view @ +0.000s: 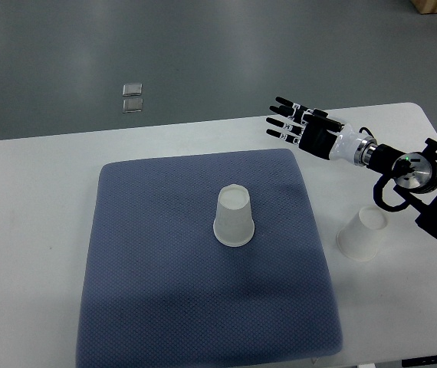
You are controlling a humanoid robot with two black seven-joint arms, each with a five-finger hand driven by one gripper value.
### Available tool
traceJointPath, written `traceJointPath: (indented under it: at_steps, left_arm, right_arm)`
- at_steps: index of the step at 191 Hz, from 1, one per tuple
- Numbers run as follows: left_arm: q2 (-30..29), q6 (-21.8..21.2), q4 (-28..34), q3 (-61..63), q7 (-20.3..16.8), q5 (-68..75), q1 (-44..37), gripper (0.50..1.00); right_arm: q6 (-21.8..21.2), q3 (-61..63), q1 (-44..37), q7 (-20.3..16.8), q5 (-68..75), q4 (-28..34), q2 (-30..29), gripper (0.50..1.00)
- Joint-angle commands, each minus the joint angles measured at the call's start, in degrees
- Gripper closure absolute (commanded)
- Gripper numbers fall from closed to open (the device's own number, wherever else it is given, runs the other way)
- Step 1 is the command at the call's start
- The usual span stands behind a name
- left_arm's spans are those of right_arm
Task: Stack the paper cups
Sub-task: 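Move the right hand down toward the white cup beside the cushion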
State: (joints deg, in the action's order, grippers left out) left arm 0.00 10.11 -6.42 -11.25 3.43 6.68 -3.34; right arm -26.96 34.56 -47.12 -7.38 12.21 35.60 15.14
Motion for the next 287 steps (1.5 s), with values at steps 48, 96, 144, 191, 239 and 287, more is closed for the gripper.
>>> traceJointPath:
  at_steps: [48, 96, 144, 191, 239, 287]
  left_arm:
    - [0.00, 0.00, -0.09, 0.00, -0.09, 0.00, 0.09, 0.500]
    - [0.00, 0.00, 0.53, 0.00, -0.09, 0.00, 0.18, 0.500]
    - [0.00, 0.00, 0.09, 0.00, -0.09, 0.00, 0.18, 0.500]
    - [0.00, 0.00, 0.26, 0.00, -0.09, 0.00, 0.18, 0.500]
    - [0.00, 0.00, 0.26, 0.00, -0.09, 0.00, 0.18, 0.500]
    - [0.00, 0.00, 0.17, 0.00, -0.09, 0.00, 0.18, 0.500]
  right_arm:
    - [-0.11, -0.01, -0.26, -0.09, 0.00, 0.00, 0.06, 0.579]
    - [0.15, -0.19, -0.52, -0.18, -0.17, 0.17, 0.59, 0.579]
    - [-0.11, 0.16, -1.57, -0.09, -5.80, 0.08, 2.88, 0.579]
    - [-2.13, 0.86, -1.75, -0.26, -6.06, 0.08, 5.16, 0.581]
    - [-6.71, 0.25, -3.16, -0.26, -15.29, 0.17, 9.03, 0.579]
    - [-8.04, 0.86, -5.88, -0.18, -29.52, 0.96, 15.62, 0.579]
